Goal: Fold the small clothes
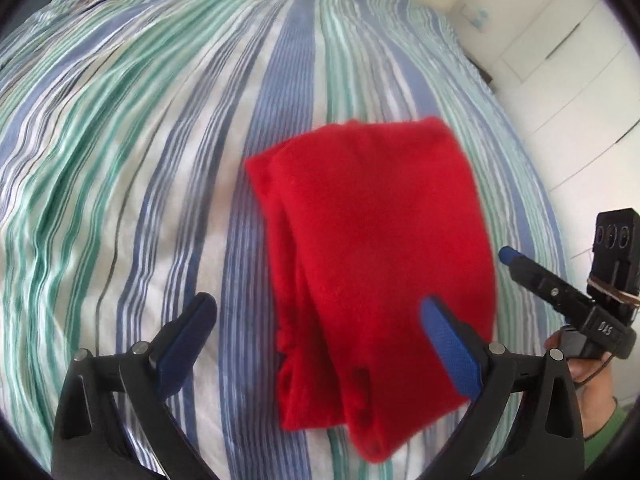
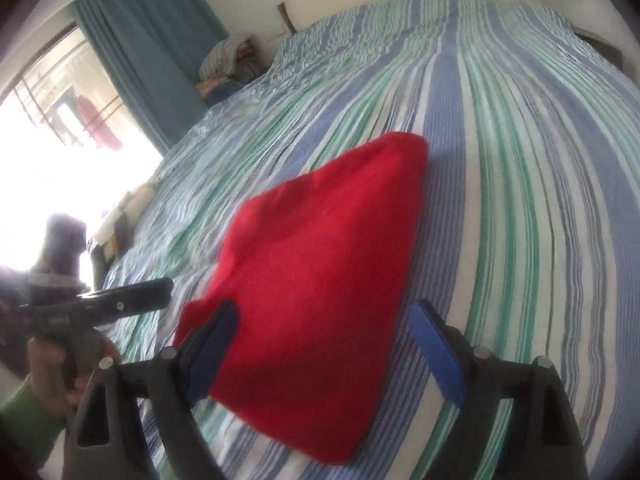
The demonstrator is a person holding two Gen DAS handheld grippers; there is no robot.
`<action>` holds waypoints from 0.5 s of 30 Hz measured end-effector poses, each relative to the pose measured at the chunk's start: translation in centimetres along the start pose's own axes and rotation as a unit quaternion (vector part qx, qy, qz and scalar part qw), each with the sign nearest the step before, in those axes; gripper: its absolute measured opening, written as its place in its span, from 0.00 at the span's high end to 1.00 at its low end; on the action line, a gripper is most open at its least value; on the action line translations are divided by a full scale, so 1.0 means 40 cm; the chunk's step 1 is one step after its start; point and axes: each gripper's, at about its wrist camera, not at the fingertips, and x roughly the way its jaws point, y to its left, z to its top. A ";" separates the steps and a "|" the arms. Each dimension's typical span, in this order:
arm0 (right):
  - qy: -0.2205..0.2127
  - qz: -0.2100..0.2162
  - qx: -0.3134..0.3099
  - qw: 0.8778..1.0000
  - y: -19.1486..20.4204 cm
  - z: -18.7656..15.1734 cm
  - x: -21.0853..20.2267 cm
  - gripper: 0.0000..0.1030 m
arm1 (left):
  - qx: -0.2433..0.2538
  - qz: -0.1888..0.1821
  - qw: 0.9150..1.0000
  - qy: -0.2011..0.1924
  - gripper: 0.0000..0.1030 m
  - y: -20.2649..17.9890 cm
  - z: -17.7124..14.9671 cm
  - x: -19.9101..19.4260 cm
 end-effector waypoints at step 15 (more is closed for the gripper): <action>-0.041 -0.069 -0.093 0.992 0.133 0.094 0.013 0.69 | 0.056 -0.039 0.995 -0.071 0.80 -0.167 0.075 -0.104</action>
